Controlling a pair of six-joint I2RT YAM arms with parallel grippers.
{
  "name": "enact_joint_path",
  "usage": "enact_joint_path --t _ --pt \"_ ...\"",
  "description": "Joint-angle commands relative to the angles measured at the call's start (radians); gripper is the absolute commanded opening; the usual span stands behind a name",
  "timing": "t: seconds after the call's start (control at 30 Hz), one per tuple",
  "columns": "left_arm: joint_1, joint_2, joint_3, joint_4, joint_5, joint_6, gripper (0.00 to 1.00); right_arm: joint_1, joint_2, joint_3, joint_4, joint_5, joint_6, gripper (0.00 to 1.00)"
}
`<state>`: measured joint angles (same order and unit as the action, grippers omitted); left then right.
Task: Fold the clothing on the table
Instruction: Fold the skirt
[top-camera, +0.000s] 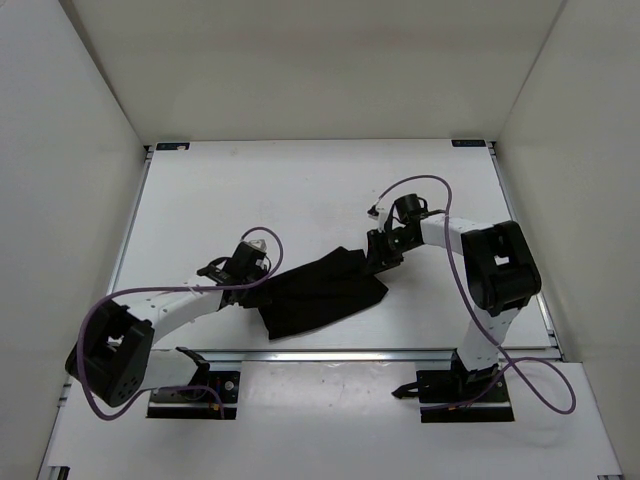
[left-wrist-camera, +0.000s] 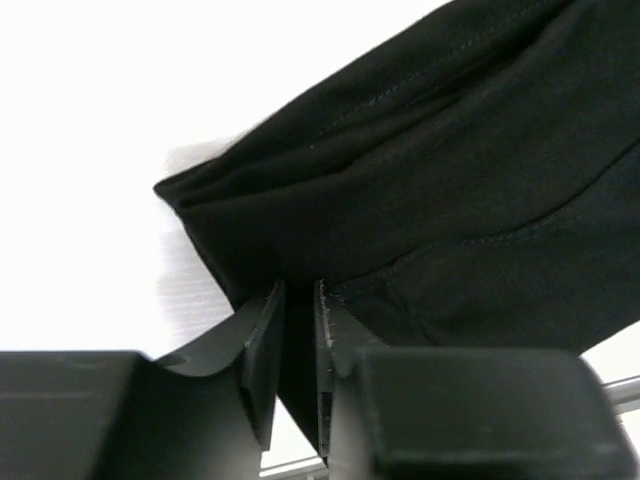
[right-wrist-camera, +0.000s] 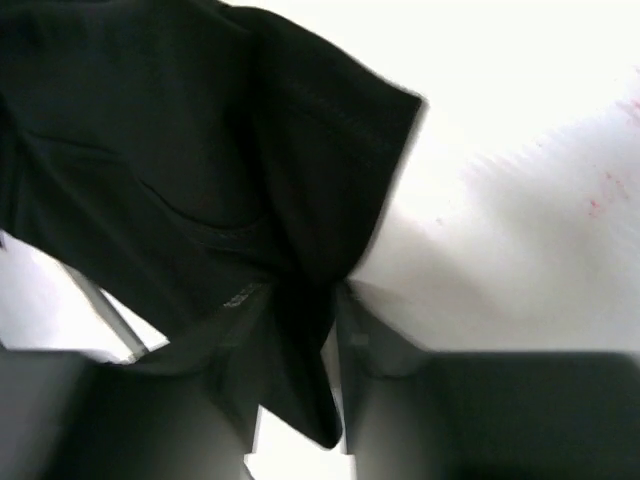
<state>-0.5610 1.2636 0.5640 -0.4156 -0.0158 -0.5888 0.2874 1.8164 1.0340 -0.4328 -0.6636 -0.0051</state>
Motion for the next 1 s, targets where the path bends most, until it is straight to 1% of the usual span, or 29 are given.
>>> enact_joint_path --t 0.0,0.03,0.07,0.1,0.2,0.3,0.37,0.47,0.53,0.57,0.67,0.77,0.83,0.87,0.93,0.97 --pt "-0.010 0.034 -0.001 0.049 0.005 -0.008 0.27 0.025 0.058 0.011 -0.004 0.062 -0.030 0.22" --pt "-0.004 0.049 -0.003 0.060 0.016 -0.008 0.25 0.039 0.063 0.014 -0.003 0.074 -0.029 0.17" --pt "-0.001 0.056 0.000 0.067 0.011 -0.008 0.24 0.041 0.075 0.012 -0.001 0.079 -0.032 0.07" --pt "-0.004 0.069 -0.001 0.075 0.011 -0.005 0.22 0.038 0.081 0.027 -0.004 0.085 -0.029 0.00" --pt "-0.014 0.106 0.020 0.090 0.011 0.009 0.20 0.033 0.095 0.047 0.003 0.098 -0.024 0.00" --pt "-0.011 0.157 0.060 0.107 0.030 0.021 0.20 -0.010 0.074 0.102 -0.027 0.119 -0.039 0.00" --pt "-0.019 0.212 0.094 0.123 0.039 0.032 0.20 -0.039 0.060 0.164 -0.076 0.134 -0.055 0.00" --pt "-0.028 0.293 0.168 0.135 0.048 0.050 0.20 -0.068 0.054 0.297 -0.161 0.159 -0.079 0.00" --pt "-0.036 0.338 0.236 0.139 0.056 0.063 0.21 -0.074 0.053 0.423 -0.207 0.179 -0.091 0.00" --pt "-0.036 0.370 0.252 0.138 0.057 0.063 0.20 -0.077 0.049 0.455 -0.242 0.180 -0.093 0.00" --pt "-0.039 0.446 0.335 0.155 0.070 0.078 0.21 -0.050 0.041 0.569 -0.273 0.179 -0.098 0.00" --pt "-0.033 0.534 0.423 0.162 0.088 0.084 0.22 -0.010 0.021 0.557 -0.262 0.159 -0.093 0.00" --pt "-0.028 0.578 0.476 0.158 0.099 0.092 0.22 0.044 -0.002 0.552 -0.259 0.168 -0.105 0.00" --pt "-0.028 0.614 0.509 0.150 0.100 0.096 0.22 0.061 -0.005 0.542 -0.265 0.179 -0.133 0.00" --pt "-0.022 0.645 0.548 0.152 0.111 0.103 0.22 0.126 -0.008 0.541 -0.280 0.248 -0.148 0.01" --pt "-0.017 0.664 0.571 0.152 0.106 0.106 0.22 0.139 0.003 0.544 -0.285 0.248 -0.154 0.00"
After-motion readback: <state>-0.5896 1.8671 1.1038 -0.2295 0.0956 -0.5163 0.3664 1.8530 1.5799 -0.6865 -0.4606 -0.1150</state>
